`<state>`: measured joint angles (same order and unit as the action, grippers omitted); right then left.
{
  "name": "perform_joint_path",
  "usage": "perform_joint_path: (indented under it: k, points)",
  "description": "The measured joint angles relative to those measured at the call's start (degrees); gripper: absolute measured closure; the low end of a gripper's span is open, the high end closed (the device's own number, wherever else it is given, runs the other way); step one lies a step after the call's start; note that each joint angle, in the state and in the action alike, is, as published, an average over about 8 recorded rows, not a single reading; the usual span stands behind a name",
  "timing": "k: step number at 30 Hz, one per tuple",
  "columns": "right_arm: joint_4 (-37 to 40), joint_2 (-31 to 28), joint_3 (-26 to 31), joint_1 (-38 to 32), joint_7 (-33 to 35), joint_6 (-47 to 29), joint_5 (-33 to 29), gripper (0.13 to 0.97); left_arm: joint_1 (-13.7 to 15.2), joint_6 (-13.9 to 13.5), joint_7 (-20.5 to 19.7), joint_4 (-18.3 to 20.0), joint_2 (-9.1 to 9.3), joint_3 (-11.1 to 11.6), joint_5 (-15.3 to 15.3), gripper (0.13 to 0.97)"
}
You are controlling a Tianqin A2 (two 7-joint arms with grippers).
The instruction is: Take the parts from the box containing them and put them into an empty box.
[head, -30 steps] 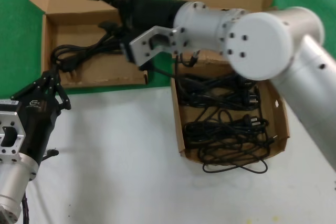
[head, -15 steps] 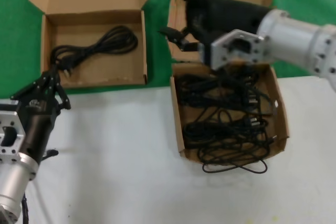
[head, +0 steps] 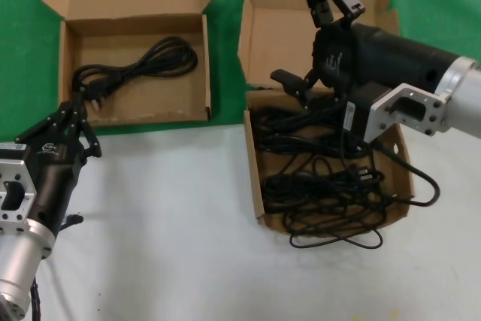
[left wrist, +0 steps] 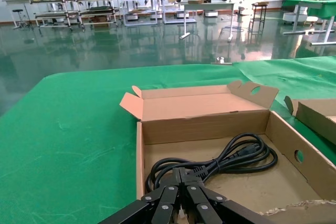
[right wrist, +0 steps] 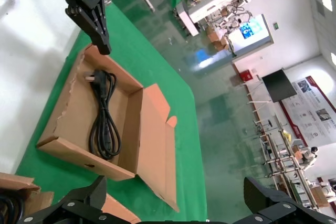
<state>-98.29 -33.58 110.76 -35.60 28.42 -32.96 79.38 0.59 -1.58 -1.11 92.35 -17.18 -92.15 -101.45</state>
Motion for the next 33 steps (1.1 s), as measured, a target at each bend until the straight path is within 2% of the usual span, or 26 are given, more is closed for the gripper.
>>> perform_joint_path:
  k: [6, 9, 14, 18, 26, 27, 33]
  points:
    - [0.2, 0.7, -0.9, 1.6, -1.2, 1.4, 1.1, 0.389, 0.0, 0.1, 0.1, 0.0, 0.00, 0.0, -0.1, 0.952]
    - [0.5, 1.2, -1.5, 2.8, -2.1, 2.5, 1.9, 0.292, 0.0, 0.1, 0.1, -0.1, 0.00, 0.0, -0.1, 0.952]
    - [0.9, 2.2, -2.7, 5.0, -3.9, 4.6, 3.4, 0.130, -0.1, 0.2, 0.2, -0.1, 0.00, 0.1, -0.2, 0.876]
    - [1.2, 3.1, -3.7, 6.9, -5.4, 6.4, 4.6, 0.130, -0.1, 0.3, 0.2, -0.1, 0.00, 0.1, -0.3, 0.831]
    - [2.0, 4.9, -5.7, 10.7, -8.5, 9.9, 7.2, 0.129, -0.2, 0.5, 0.3, -0.2, 0.00, 0.1, -0.5, 0.673]
    - [2.0, 5.1, -6.0, 11.2, -8.9, 10.3, 7.5, 0.129, -0.2, 0.5, 0.3, -0.2, 0.00, 0.1, -0.5, 0.673]
    - [2.6, 6.4, -7.5, 14.1, -11.2, 13.0, 9.4, 0.129, -0.2, 0.6, 0.4, -0.3, 0.00, 0.2, -0.7, 0.513]
